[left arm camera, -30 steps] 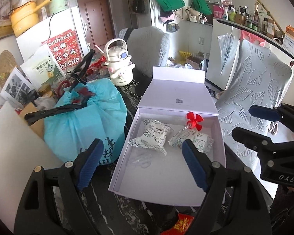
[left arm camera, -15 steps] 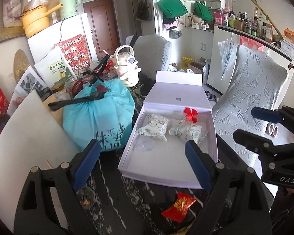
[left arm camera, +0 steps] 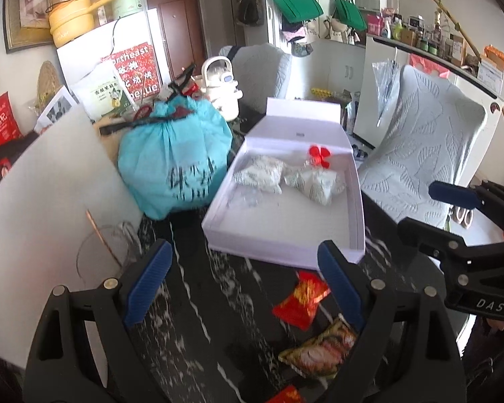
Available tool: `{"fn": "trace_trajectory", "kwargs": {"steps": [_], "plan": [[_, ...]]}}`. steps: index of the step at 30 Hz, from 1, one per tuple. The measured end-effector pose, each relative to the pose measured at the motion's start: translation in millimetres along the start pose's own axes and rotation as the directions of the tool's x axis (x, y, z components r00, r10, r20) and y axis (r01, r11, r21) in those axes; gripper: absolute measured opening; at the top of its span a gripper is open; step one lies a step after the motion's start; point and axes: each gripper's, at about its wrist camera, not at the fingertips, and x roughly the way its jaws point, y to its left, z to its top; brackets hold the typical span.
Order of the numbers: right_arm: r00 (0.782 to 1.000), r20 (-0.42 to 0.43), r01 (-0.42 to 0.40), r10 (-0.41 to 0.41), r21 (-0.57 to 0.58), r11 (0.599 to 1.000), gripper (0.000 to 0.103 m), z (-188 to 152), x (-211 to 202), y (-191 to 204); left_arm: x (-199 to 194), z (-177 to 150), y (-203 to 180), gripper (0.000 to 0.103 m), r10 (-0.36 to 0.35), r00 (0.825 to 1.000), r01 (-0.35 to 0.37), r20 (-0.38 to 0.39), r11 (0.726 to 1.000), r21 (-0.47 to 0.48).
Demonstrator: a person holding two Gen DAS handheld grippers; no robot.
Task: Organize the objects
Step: 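Withdraw both grippers from the box back toward the red snack packets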
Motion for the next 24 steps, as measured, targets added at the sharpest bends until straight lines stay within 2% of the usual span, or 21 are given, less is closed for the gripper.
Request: {"fn": "trace_trajectory", "kwargs": {"steps": [14, 24], "plan": [[0.996, -0.084, -0.023, 0.022, -0.002, 1.000, 0.070, -52.2, 4.5, 20.3, -5.5, -53.0, -0.2, 0.088, -0.011, 0.998, 0.008, -0.065, 0.999, -0.032], [0.992, -0.103, -0.071, 0.070, -0.005, 0.997, 0.070, -76.9, 3.4, 32.3, -7.1, -80.1, -0.3, 0.088, -0.024, 0.994, 0.019, -0.105, 0.999, -0.046]]}}
